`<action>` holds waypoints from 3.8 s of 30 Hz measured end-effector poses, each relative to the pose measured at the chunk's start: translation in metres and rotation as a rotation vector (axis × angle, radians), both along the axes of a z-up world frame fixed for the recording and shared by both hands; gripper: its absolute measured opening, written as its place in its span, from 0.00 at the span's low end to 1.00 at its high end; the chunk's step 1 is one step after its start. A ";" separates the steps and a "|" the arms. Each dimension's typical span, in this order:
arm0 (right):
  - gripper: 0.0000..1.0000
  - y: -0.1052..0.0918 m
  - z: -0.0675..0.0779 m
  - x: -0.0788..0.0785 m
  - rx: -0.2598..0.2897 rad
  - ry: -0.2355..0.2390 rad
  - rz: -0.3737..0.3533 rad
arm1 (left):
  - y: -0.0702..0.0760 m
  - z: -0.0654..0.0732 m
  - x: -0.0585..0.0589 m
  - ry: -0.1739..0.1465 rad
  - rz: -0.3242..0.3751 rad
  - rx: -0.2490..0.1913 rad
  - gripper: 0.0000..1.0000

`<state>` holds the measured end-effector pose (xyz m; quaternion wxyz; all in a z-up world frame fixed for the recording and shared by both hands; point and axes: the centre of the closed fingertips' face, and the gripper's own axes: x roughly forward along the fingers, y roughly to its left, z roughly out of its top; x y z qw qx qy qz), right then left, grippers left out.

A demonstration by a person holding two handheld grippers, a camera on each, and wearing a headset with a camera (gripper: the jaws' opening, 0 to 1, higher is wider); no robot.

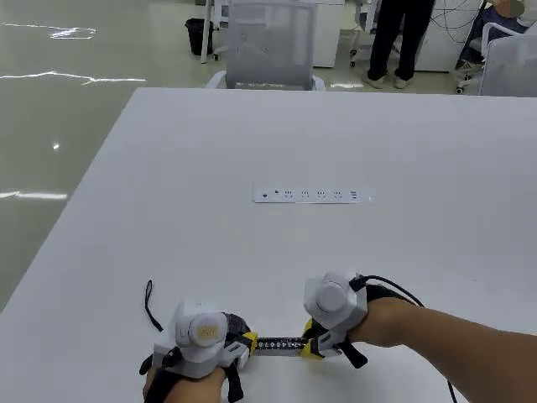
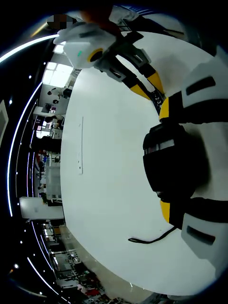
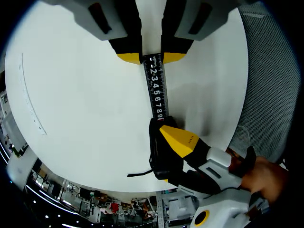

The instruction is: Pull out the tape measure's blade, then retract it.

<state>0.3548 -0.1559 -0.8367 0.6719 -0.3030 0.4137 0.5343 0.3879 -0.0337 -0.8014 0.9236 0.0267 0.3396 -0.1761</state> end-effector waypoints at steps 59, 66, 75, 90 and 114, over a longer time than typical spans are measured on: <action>0.14 0.032 0.000 0.005 0.025 -0.007 0.032 | 0.000 0.000 0.000 -0.005 0.001 -0.010 0.59; 0.14 0.036 0.000 0.005 0.027 0.000 0.027 | 0.000 0.000 0.000 -0.006 0.002 -0.011 0.59; 0.14 0.040 0.000 0.005 0.032 -0.001 0.022 | 0.000 0.000 0.000 -0.010 0.003 -0.014 0.59; 0.14 0.046 -0.001 0.007 0.054 0.001 0.018 | 0.000 0.000 0.000 -0.006 0.000 -0.028 0.59; 0.14 0.054 0.000 0.008 0.063 -0.003 0.031 | 0.001 0.000 0.000 -0.001 -0.001 -0.032 0.59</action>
